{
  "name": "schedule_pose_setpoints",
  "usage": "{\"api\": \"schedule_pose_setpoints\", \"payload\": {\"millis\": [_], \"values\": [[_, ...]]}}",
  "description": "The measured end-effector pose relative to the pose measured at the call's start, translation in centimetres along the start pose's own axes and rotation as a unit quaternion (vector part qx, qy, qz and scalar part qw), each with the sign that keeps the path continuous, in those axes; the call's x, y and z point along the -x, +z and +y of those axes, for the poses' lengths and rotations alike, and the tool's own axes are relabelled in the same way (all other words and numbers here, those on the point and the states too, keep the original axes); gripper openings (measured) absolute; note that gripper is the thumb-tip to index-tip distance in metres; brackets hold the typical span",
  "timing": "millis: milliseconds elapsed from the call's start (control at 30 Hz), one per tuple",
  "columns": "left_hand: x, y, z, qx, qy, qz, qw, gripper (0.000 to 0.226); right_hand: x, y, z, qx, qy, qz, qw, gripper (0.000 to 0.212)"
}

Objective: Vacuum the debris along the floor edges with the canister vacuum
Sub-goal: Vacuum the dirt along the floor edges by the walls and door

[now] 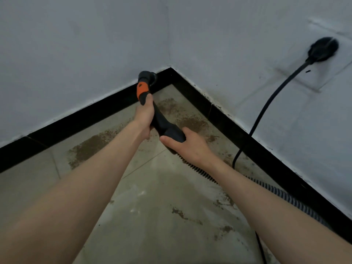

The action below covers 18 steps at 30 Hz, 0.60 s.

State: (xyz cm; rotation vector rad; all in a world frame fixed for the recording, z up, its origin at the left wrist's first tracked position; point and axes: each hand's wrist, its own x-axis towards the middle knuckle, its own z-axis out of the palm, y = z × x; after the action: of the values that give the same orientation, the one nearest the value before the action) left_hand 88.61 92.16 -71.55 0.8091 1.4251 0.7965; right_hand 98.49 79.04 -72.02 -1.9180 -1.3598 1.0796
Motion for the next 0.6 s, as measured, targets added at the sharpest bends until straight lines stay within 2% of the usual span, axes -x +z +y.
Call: {"api": "schedule_pose_setpoints", "payload": {"millis": [133,233,500,600], "values": [[1.6,-6.5,0.7,-0.035,0.036,0.065,0.997,0.067,1.5,4.7,-3.4,-0.084,-0.015,-0.049,0.995,0.045],[3.0,-12.1,0.3,-0.064,0.051,0.118,0.99,0.069,2.7,8.7,-5.3,-0.115,-0.017,-0.103,0.988,0.036],[7.6,-24.4,-3.2,-0.086,0.061,0.277,0.955,0.062,6.9,17.9,-9.2,-0.158,-0.045,-0.251,0.954,0.046],[8.8,-27.0,-5.1,-0.08,0.044,0.301,0.949,0.063,8.0,20.2,-8.7,-0.147,-0.05,-0.291,0.944,0.046]]}}
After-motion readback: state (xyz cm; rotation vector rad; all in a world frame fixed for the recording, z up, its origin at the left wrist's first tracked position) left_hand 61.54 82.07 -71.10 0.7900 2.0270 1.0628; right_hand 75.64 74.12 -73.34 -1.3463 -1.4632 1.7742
